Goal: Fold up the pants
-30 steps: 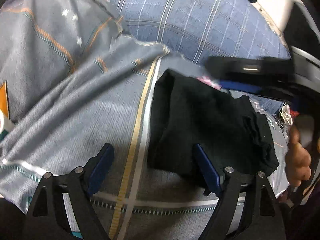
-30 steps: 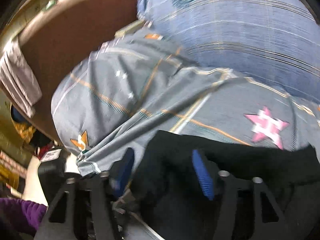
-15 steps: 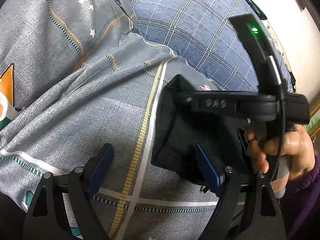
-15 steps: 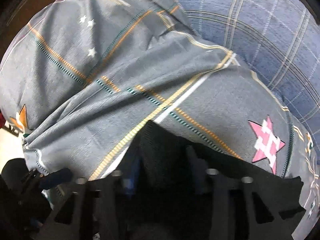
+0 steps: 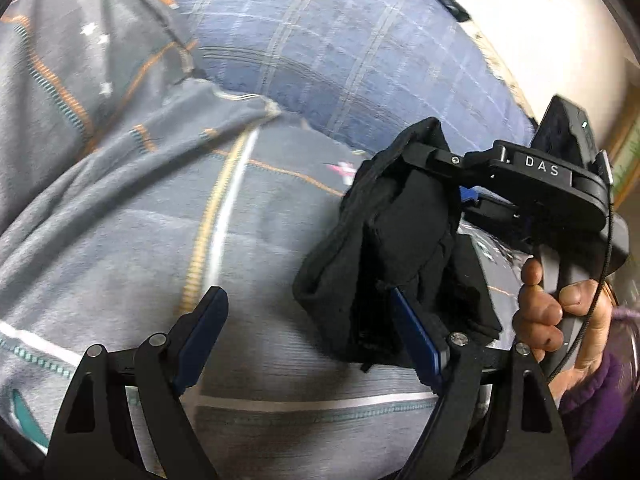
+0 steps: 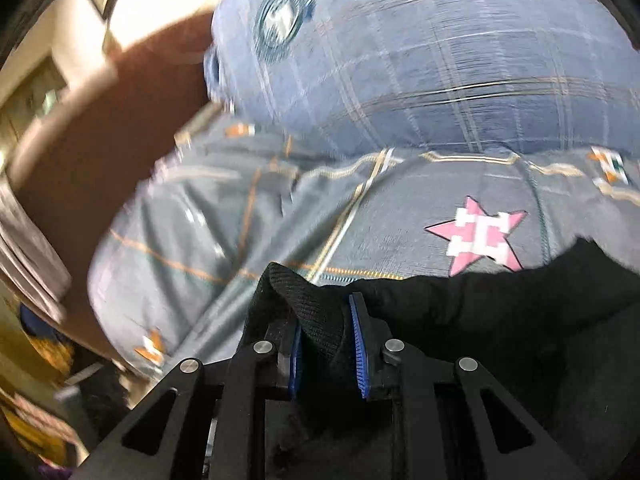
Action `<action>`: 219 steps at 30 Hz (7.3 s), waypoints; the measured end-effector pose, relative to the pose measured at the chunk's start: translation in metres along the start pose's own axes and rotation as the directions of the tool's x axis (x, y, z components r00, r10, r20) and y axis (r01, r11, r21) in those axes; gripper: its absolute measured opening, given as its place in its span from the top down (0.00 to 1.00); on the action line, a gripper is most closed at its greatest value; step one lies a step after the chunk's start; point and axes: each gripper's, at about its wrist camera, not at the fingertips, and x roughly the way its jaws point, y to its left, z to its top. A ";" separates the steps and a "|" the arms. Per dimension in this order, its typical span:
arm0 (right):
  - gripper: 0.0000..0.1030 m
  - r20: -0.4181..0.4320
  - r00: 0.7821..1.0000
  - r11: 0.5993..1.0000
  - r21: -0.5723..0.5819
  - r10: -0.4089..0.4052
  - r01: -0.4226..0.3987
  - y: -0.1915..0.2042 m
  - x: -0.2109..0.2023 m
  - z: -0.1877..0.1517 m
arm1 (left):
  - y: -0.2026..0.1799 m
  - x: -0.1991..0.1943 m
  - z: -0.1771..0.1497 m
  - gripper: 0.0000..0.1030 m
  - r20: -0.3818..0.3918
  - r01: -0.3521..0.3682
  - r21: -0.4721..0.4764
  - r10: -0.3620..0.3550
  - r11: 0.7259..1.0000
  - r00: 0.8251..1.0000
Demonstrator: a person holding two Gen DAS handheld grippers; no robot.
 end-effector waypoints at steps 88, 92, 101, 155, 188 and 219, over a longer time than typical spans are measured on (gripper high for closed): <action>0.69 0.273 0.923 0.957 0.180 -0.272 0.229 -0.162 -0.151 -0.064 | -0.164 0.085 0.026 0.03 0.047 -0.288 0.445 0.299 0.848 0.953; 0.69 0.225 0.924 0.946 0.172 -0.308 0.274 -0.155 -0.136 -0.069 | -0.153 0.093 0.025 0.03 0.020 -0.295 0.438 0.319 0.849 0.947; 0.68 0.183 0.908 0.924 0.147 -0.377 0.354 -0.162 -0.113 -0.069 | -0.142 0.115 0.023 0.03 0.004 -0.291 0.455 0.325 0.842 0.946; 0.49 0.344 0.681 0.720 -0.022 -0.646 0.694 -0.124 -0.170 -0.071 | -0.184 0.059 0.015 0.02 0.068 -0.335 0.413 0.338 0.847 0.939; 0.45 0.320 0.673 0.706 -0.015 -0.667 0.708 -0.129 -0.164 -0.069 | -0.186 0.067 0.006 0.02 0.062 -0.349 0.445 0.361 0.825 0.931; 0.44 0.291 0.652 0.671 -0.047 -0.700 0.740 -0.133 -0.153 -0.071 | -0.174 0.077 0.003 0.02 0.022 -0.366 0.442 0.398 0.819 0.917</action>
